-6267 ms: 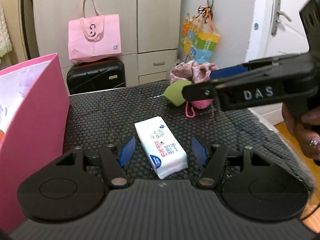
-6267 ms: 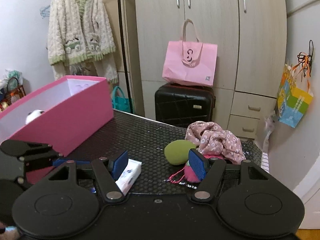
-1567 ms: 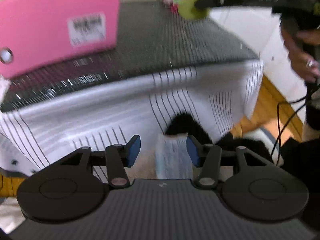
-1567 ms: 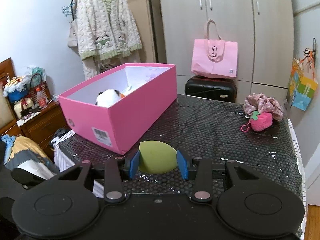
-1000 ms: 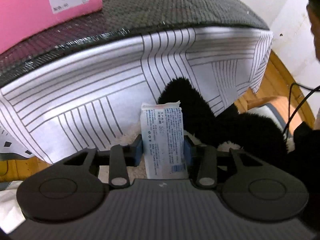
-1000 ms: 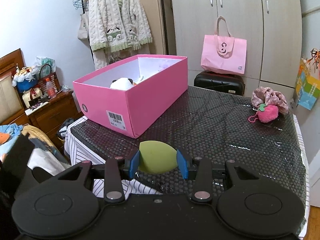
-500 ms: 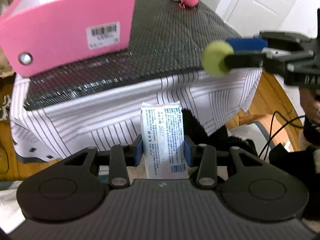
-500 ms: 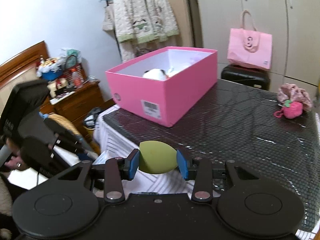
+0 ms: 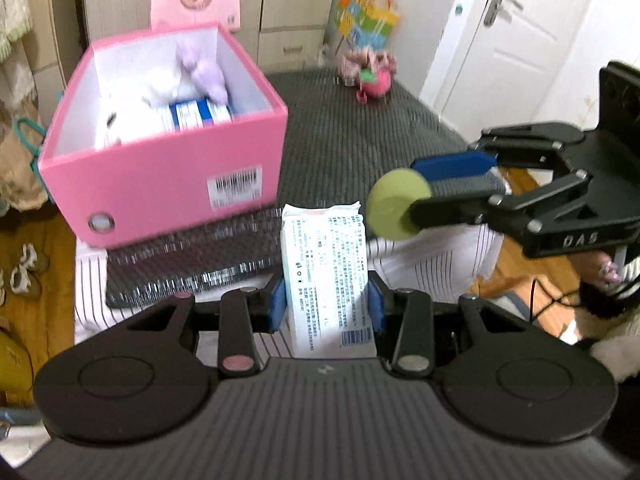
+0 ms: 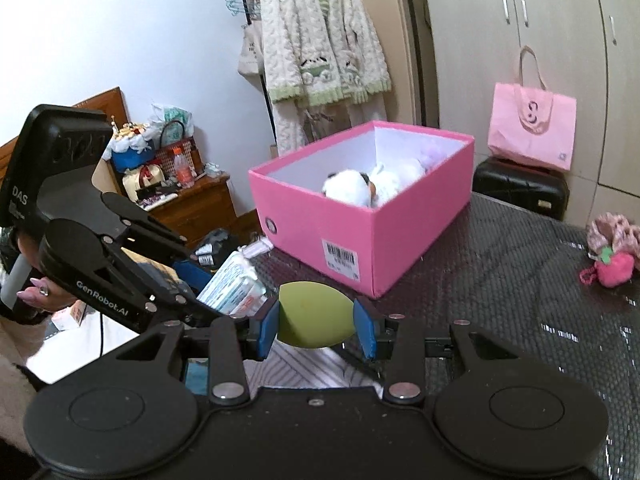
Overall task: Organize soft objects
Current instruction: 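Carry the tissue pack in the left gripper while the right gripper carries the sponge over the box, then open the left gripper to drop the tissue pack while the right gripper drops the sponge into the box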
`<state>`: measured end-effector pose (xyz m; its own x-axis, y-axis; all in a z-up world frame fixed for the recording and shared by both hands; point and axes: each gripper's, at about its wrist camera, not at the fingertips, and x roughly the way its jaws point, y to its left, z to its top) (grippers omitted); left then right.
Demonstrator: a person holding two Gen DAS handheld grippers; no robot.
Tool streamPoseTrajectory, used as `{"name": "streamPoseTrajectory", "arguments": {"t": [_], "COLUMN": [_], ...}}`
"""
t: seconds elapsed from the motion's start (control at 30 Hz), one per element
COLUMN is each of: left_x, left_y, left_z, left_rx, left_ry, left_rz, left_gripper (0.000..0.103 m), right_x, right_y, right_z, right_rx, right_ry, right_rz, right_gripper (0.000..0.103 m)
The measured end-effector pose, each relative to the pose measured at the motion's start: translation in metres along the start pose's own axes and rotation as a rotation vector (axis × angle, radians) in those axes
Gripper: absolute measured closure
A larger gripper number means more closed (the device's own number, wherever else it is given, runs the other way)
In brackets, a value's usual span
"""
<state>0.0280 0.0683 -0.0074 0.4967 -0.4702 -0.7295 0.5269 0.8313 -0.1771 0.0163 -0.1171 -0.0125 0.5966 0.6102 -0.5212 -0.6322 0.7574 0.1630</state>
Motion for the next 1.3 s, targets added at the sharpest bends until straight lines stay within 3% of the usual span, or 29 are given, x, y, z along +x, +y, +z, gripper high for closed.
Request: {"name": "streamPoseTrajectory", "arguments": {"t": [0.33, 0.6, 0.83, 1.03, 1.23, 1.3], "left_x": [-0.026, -0.018, 0.034, 0.075, 0.101, 0.102], "left_y": [0.02, 0.058, 0.095, 0.119, 0.141, 0.141], "left_z": [0.043, 0.096, 0.128, 0.137, 0.135, 0.134], "left_rx": [0.026, 0.027, -0.023, -0.068, -0.129, -0.123], "left_ry": [-0.169, -0.209, -0.09, 0.03, 0.096, 0.072], "left_rz": [0.04, 0.063, 0.028, 0.004, -0.013, 0.02], "left_gripper": [0.064, 0.064, 0.063, 0.063, 0.062, 0.056], "right_x": [0.004, 0.036, 0.068, 0.103, 0.145, 0.156], "right_y": [-0.002, -0.022, -0.042, -0.055, -0.068, -0.069], "right_z": [0.048, 0.095, 0.121, 0.131, 0.139, 0.141], "right_rx": [-0.02, -0.016, 0.027, 0.033, 0.036, 0.035], "right_ry": [-0.115, -0.164, -0.16, -0.092, 0.006, 0.03], "right_rz": [-0.024, -0.075, -0.094, -0.11, -0.091, -0.089], "right_gripper": [0.057, 0.057, 0.057, 0.057, 0.057, 0.056]}}
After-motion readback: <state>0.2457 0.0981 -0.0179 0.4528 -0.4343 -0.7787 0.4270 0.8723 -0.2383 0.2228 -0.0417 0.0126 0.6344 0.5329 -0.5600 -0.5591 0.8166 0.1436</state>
